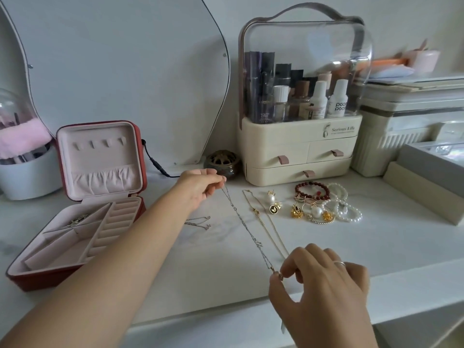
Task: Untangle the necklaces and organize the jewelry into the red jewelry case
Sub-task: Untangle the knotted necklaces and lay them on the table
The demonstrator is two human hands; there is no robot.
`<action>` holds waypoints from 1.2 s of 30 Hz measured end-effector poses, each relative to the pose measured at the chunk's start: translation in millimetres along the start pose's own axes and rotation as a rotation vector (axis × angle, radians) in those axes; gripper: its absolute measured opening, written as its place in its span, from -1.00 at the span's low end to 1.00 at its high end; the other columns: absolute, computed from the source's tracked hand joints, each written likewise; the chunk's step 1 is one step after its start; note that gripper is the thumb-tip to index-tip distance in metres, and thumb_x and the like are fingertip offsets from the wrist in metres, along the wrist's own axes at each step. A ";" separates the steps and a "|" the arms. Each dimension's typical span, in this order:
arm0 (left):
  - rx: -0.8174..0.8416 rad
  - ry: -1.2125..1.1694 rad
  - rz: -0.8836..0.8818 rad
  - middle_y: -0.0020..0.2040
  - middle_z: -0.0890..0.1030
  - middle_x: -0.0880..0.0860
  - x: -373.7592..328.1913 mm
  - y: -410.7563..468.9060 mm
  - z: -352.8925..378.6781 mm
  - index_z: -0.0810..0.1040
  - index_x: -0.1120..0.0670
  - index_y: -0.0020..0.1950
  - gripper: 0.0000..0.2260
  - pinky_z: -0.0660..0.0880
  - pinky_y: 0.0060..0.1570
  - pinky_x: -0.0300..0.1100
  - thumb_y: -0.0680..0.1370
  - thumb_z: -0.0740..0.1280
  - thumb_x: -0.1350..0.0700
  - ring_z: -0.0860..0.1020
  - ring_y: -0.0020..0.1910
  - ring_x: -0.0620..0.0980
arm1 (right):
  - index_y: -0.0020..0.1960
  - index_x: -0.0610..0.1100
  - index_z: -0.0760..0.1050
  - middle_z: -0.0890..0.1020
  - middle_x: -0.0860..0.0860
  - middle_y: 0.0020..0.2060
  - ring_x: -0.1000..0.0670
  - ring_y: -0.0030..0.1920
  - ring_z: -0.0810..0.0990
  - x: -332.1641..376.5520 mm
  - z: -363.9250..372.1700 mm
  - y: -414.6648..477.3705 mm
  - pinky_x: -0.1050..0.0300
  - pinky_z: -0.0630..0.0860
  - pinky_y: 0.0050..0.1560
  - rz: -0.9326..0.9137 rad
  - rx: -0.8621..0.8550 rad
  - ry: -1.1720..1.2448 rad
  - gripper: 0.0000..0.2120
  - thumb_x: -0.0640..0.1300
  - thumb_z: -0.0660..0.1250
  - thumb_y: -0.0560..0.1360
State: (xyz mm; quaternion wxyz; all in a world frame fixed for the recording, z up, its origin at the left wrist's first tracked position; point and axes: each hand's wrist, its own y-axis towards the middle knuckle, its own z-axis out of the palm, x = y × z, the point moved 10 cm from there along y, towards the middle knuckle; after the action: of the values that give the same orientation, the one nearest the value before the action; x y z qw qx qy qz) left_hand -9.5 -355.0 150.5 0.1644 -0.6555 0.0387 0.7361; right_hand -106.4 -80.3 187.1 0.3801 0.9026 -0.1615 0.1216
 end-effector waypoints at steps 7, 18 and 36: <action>0.019 0.226 0.200 -0.18 0.61 0.07 -16.3 -2.6 25.3 0.53 0.14 -0.09 -0.87 0.36 -0.44 -0.48 0.50 0.36 0.36 0.53 -0.32 -0.15 | -0.41 0.05 0.38 0.36 0.12 -0.46 0.01 -0.40 0.47 -12.5 4.5 -15.8 0.14 0.08 -0.12 0.111 -0.092 0.004 -0.86 0.09 0.17 0.25; 0.178 0.076 0.113 -0.25 0.45 0.10 -15.2 -0.9 27.4 0.44 0.17 -0.06 -0.77 0.44 -0.50 -0.33 0.60 0.09 0.44 0.54 -0.51 -0.12 | -0.42 0.05 0.38 0.38 0.12 -0.45 0.01 -0.38 0.49 -15.4 6.9 -16.3 0.14 0.08 -0.10 0.110 -0.135 0.008 -0.86 0.09 0.17 0.22; 0.283 0.566 0.389 -0.19 0.45 0.06 -32.5 -8.9 19.1 0.50 0.07 0.11 -0.63 0.56 -0.03 -0.28 0.47 0.32 0.48 0.61 -0.16 0.04 | -0.37 0.07 0.38 0.33 0.15 -0.43 0.03 -0.36 0.43 -27.1 -11.5 2.8 0.18 0.02 -0.11 0.156 -0.173 0.012 -0.87 0.11 0.16 0.25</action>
State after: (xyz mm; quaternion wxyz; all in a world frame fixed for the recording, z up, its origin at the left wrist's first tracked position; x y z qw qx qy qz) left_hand -22.3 -347.7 186.4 0.0933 -0.7842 0.3081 0.5304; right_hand -133.5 -68.4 187.5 0.4471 0.8503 -0.2386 0.1419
